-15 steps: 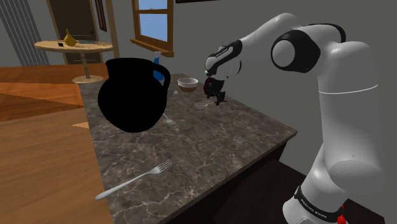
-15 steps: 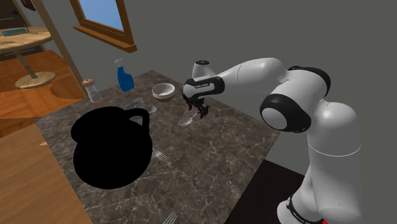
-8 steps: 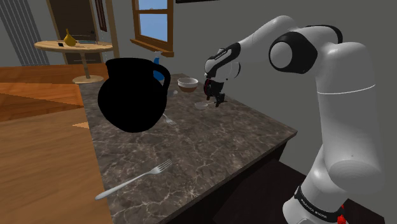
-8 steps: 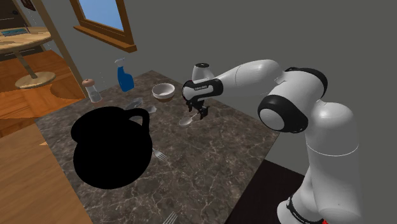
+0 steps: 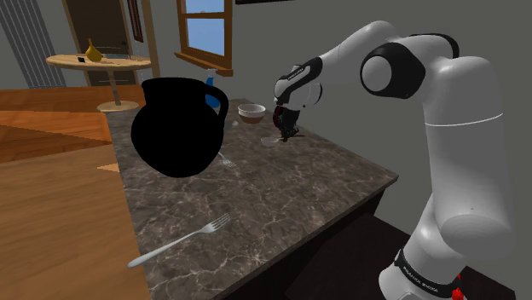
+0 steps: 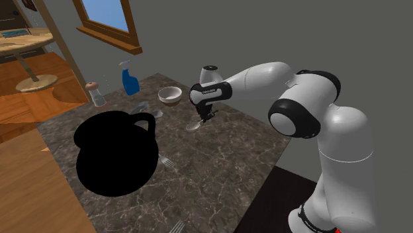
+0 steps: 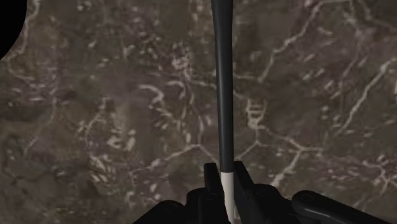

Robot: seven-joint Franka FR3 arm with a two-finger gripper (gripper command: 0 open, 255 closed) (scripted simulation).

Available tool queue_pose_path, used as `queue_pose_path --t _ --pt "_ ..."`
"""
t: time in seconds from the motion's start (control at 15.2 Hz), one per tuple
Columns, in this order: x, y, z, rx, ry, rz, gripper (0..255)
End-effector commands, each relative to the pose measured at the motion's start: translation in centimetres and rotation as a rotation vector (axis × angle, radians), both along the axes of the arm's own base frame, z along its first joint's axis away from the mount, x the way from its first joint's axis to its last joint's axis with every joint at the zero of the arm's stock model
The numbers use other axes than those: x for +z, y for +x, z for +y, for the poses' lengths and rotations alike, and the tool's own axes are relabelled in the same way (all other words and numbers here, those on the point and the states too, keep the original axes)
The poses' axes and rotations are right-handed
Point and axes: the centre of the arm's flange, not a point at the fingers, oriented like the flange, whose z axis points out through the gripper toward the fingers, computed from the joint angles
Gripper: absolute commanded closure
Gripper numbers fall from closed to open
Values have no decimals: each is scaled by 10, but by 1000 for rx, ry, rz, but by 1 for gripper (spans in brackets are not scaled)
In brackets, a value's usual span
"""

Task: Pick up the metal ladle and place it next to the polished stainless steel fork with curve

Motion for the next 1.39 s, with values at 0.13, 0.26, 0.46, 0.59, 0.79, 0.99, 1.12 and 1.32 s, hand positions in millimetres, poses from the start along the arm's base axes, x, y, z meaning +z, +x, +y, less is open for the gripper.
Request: queue_pose_path --t 0.13,0.26,0.46,0.59,0.79,0.99,1.12,1.32 --pt "0 0 0 0 0 0 255" --pt "5 0 0 0 0 0 255" --pt "21 0 0 0 0 0 255" --pt "32 0 0 0 0 0 255" --pt "48 0 0 0 0 0 255" --pt "63 0 0 0 0 0 255" --pt "74 0 0 0 0 0 255" --pt "90 0 0 0 0 0 255"
